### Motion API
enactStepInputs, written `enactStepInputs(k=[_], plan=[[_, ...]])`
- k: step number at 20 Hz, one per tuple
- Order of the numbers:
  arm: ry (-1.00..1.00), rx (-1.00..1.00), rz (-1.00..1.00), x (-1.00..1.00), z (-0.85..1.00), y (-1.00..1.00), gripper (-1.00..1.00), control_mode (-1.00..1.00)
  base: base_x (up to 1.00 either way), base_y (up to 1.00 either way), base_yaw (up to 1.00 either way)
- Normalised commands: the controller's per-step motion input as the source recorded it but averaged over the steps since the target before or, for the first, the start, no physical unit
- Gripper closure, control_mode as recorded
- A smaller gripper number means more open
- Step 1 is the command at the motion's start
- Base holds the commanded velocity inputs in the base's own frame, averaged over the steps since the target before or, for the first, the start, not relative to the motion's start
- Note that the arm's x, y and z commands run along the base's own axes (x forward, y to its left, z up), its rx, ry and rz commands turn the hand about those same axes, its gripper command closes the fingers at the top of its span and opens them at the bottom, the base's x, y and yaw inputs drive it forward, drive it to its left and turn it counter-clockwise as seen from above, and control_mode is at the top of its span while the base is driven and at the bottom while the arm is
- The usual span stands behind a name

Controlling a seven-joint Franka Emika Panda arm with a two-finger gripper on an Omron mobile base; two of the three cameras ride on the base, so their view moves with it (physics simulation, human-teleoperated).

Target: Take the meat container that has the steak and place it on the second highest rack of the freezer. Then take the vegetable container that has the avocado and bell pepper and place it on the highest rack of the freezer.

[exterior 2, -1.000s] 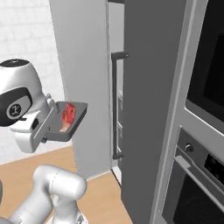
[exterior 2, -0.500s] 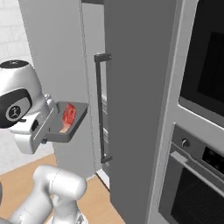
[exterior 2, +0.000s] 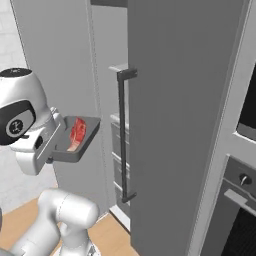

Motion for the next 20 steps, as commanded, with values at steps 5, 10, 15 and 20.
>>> enactStepInputs(k=[5,10,15,20], plan=[[0.0,0.0,0.0,0.0,0.0,0.0,1.0,1.0,0.45,0.34,-0.24],[0.0,0.0,0.0,0.0,0.0,0.0,1.0,1.0,0.43,0.12,-0.22],[0.0,0.0,0.0,0.0,0.0,0.0,1.0,1.0,0.54,0.32,-0.23],[0.0,0.0,0.0,0.0,0.0,0.0,1.0,1.0,0.45,0.02,-0.17]])
